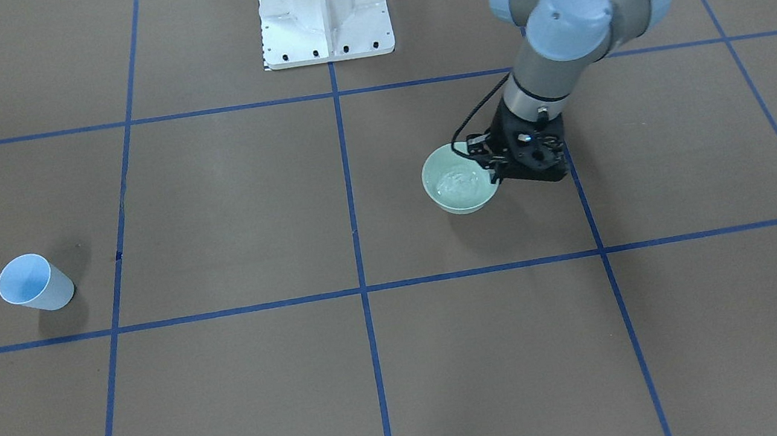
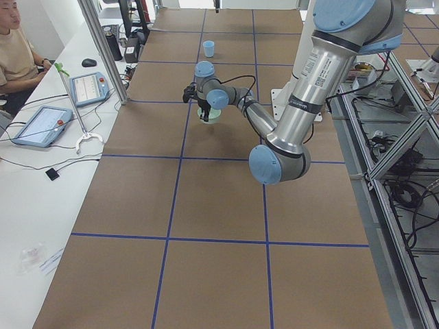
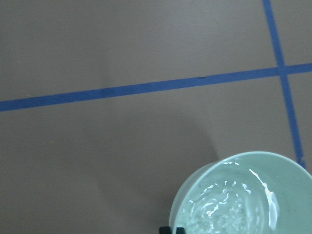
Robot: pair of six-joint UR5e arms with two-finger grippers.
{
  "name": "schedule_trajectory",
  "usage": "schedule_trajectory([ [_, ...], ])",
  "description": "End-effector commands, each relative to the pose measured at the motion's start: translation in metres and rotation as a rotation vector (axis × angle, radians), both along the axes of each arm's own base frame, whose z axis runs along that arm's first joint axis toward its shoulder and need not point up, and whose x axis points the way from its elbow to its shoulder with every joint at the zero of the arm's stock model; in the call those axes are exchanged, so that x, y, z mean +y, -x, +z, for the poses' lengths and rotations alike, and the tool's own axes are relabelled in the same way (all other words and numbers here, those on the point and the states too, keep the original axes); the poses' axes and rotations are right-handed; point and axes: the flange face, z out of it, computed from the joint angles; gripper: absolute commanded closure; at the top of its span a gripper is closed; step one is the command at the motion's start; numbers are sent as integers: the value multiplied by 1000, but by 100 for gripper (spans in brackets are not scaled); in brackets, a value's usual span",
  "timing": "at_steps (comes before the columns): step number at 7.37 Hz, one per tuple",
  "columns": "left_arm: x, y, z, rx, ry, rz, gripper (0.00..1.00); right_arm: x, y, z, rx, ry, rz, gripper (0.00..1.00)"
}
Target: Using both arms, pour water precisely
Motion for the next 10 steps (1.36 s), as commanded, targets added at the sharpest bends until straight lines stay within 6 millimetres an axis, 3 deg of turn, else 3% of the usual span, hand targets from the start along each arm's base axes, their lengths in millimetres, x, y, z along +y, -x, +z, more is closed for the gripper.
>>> schedule_trajectory([
  [1,-4,87,94,-30,-85,65,100,3,0,3,-1,4,0,0],
  [3,-14,154,157,-22,-111,145,100,3,0,3,0,1,0,0],
  [6,-48,239,258,-37,-158,245,100,3,0,2,0,0,0,0],
  [7,-50,253,270,-24,-155,251,100,2,0,1,0,-2,0,0],
  [8,-50,253,279,-28,-141,253,100,2,0,1,0,-2,0,0],
  [10,-49,253,308,-24,-158,252,85,2,0,1,0,-2,0,0],
])
